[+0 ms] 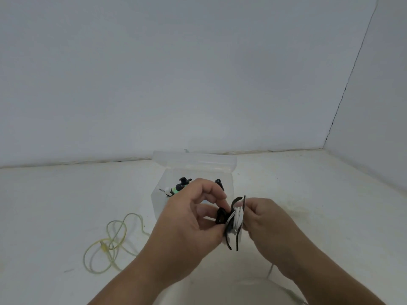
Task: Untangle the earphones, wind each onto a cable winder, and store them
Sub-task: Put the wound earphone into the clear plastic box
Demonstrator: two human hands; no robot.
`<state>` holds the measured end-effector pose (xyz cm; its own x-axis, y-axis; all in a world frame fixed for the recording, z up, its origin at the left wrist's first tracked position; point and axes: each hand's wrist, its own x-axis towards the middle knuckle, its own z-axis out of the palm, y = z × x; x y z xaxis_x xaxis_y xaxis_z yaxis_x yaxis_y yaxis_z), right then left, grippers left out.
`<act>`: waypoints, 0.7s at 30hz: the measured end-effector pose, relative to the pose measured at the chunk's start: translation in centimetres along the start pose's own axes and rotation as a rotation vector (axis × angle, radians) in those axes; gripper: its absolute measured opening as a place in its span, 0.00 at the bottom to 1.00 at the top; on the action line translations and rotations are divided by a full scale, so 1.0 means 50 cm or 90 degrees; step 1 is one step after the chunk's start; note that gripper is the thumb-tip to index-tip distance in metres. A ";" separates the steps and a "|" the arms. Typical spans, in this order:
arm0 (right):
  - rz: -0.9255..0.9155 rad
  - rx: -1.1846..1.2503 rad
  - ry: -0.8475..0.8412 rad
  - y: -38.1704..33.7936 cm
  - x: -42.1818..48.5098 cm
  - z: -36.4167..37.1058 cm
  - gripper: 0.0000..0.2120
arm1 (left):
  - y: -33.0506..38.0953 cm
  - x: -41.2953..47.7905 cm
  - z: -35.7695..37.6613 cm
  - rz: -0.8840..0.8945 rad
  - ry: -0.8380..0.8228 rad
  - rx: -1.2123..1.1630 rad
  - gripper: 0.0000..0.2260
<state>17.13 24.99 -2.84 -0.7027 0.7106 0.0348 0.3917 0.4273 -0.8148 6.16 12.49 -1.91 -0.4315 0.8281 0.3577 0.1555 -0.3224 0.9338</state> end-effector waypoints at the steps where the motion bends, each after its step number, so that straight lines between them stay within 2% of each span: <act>1: -0.005 -0.004 0.028 0.000 0.001 -0.004 0.20 | -0.001 0.001 0.001 0.008 0.004 -0.006 0.15; 4: -0.006 0.031 0.034 -0.004 -0.001 -0.014 0.24 | -0.004 -0.001 0.002 0.038 0.044 -0.001 0.13; 8: 0.002 0.025 -0.085 -0.009 -0.009 -0.003 0.23 | -0.006 -0.004 0.007 0.036 0.090 0.014 0.14; 12: -0.010 0.011 -0.140 -0.007 -0.012 -0.003 0.22 | -0.006 -0.004 0.010 0.020 0.169 0.046 0.17; 16: -0.063 0.019 -0.199 -0.014 -0.017 0.000 0.19 | 0.002 0.003 0.009 0.029 0.220 0.045 0.14; 21: -0.130 0.015 -0.175 -0.019 -0.025 -0.010 0.14 | -0.010 0.005 -0.004 0.035 0.247 0.142 0.16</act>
<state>17.95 24.00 -1.81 -0.8999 0.4338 0.0438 0.2154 0.5297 -0.8204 5.80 12.76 -2.30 -0.7126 0.5652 0.4156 0.3560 -0.2192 0.9084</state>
